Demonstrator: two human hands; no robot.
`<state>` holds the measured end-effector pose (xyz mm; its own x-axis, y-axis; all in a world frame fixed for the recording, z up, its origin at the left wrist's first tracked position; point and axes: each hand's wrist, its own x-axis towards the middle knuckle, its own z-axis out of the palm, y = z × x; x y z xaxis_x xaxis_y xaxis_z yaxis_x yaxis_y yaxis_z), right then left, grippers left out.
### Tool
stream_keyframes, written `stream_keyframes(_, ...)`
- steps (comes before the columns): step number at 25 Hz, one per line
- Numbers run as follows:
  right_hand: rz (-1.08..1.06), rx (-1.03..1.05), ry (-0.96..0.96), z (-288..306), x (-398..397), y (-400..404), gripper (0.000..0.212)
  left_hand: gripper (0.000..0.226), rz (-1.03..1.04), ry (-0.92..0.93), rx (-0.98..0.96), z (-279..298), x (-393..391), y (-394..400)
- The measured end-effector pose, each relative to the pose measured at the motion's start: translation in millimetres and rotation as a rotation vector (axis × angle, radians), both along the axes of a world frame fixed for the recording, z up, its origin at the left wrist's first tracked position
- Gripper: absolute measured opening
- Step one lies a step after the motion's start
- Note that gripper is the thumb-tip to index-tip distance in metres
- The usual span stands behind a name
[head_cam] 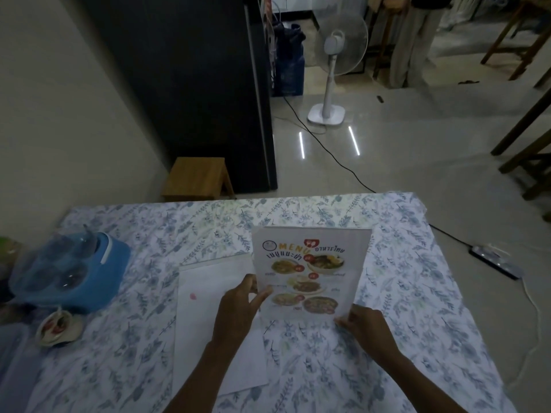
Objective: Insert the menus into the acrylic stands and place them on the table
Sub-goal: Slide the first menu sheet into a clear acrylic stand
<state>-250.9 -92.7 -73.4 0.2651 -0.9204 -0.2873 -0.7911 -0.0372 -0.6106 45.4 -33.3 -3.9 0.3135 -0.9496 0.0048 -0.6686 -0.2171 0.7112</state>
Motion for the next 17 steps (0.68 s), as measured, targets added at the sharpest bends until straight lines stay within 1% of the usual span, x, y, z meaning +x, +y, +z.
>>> stream_keyframes(2,-0.046,-0.02,-0.003,2.5,3.2,7.7,0.02,0.041,0.001,-0.002,0.005,-1.1,-1.2,3.5)
stream_keyframes(6,-0.201,-0.07,-0.047,6.2,13.8,26.2,0.034,0.037,0.005,-0.021,0.009,1.3,-5.4,8.2)
stream_keyframes(9,-0.355,-0.052,-0.088,14.2,27.5,39.1,0.036,0.031,-0.058,-0.054,0.139,-3.4,-5.5,18.0)
stream_keyframes(10,-0.398,-0.05,-0.083,14.5,33.3,45.0,0.042,0.03,-0.077,-0.062,0.18,-9.7,-3.3,24.3)
stream_keyframes(12,-0.458,-0.022,-0.056,16.5,46.9,58.1,0.053,0.032,-0.043,-0.039,0.212,-19.9,3.3,39.2)
stream_keyframes(14,-0.485,0.038,-0.033,11.2,65.2,76.5,0.06,0.036,-0.009,-0.027,0.225,-25.0,17.2,58.5)
stream_keyframes(17,-0.409,0.138,0.039,0.2,101.3,109.4,0.081,0.036,0.043,-0.051,0.276,-29.8,48.8,97.0)
